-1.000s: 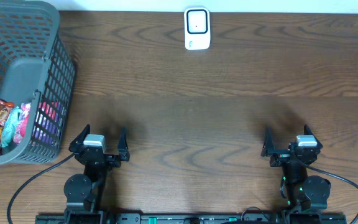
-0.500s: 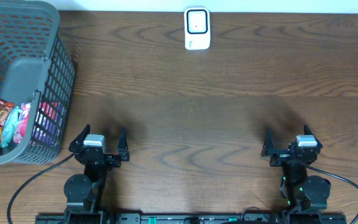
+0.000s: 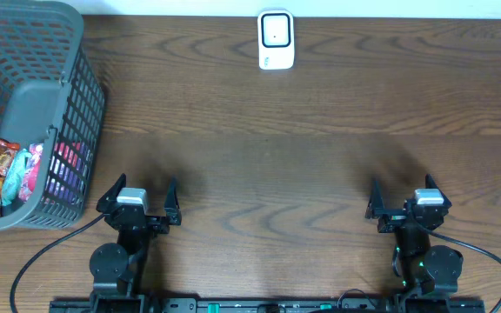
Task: Scan the item barcode
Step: 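Move the left gripper up and over into the grey basket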
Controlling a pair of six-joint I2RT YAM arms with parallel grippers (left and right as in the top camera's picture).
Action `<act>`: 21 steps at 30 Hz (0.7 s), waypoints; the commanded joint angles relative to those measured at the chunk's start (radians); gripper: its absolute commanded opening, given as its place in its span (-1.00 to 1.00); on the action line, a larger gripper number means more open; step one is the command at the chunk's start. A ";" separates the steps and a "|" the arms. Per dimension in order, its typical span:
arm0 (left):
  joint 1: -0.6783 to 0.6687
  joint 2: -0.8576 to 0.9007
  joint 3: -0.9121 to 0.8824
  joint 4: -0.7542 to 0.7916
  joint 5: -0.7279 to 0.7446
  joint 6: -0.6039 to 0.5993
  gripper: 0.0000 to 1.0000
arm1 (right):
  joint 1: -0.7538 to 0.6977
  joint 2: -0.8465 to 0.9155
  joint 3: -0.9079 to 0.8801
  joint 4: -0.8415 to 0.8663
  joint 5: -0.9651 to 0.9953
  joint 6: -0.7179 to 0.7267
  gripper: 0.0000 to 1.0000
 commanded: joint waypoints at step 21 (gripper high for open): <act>0.004 -0.004 -0.012 0.257 0.549 -0.294 0.96 | 0.013 -0.006 -0.002 -0.004 0.002 -0.011 0.98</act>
